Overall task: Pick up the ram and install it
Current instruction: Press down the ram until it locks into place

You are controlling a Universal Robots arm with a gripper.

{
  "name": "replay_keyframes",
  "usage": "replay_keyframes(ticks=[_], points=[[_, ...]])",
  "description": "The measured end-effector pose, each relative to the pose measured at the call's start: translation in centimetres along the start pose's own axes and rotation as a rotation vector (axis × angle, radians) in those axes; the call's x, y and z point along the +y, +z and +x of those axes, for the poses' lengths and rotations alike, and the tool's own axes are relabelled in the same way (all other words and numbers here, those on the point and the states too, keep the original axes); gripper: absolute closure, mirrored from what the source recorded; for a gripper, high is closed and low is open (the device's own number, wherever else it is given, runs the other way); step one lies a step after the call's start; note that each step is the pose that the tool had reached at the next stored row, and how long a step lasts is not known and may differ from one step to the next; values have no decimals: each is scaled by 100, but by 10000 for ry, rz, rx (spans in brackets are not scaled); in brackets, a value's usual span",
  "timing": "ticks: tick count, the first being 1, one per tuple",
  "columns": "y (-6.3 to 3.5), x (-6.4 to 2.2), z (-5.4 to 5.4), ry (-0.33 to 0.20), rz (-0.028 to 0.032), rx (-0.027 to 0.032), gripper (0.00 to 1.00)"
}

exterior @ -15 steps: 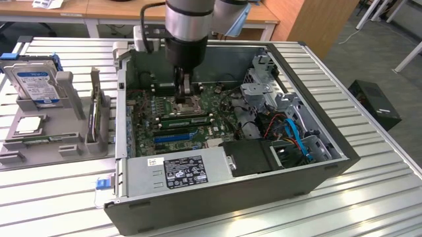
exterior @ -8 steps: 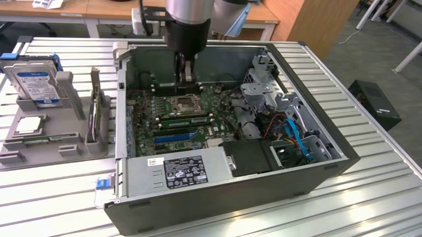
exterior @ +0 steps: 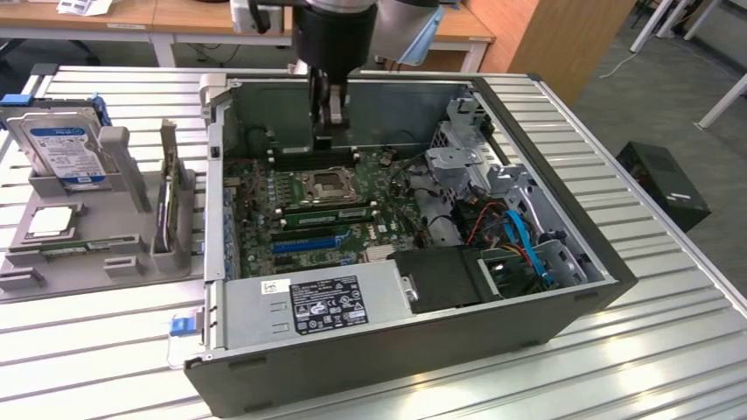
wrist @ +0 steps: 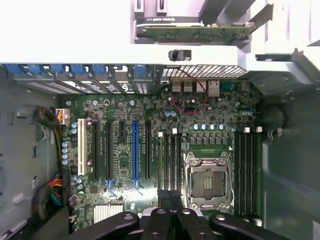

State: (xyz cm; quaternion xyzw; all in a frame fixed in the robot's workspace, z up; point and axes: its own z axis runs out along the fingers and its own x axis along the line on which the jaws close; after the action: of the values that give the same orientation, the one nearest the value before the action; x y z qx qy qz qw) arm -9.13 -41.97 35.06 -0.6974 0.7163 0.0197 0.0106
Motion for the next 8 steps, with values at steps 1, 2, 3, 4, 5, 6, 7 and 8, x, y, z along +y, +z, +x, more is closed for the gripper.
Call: replay_keyframes(ticks=[1, 2, 3, 4, 5, 6, 7, 8], points=[[-27, 0, -1, 0, 0, 0, 89], [-53, 1, -2, 0, 0, 1, 89], [-76, 1, -3, 0, 0, 0, 89], [-95, 1, -4, 0, 0, 0, 89], [-110, 1, -5, 0, 0, 0, 89], [-114, 2, -5, 0, 1, -1, 89], [-114, 1, -5, -1, 1, -2, 89], [-114, 1, -5, -1, 1, -2, 89]])
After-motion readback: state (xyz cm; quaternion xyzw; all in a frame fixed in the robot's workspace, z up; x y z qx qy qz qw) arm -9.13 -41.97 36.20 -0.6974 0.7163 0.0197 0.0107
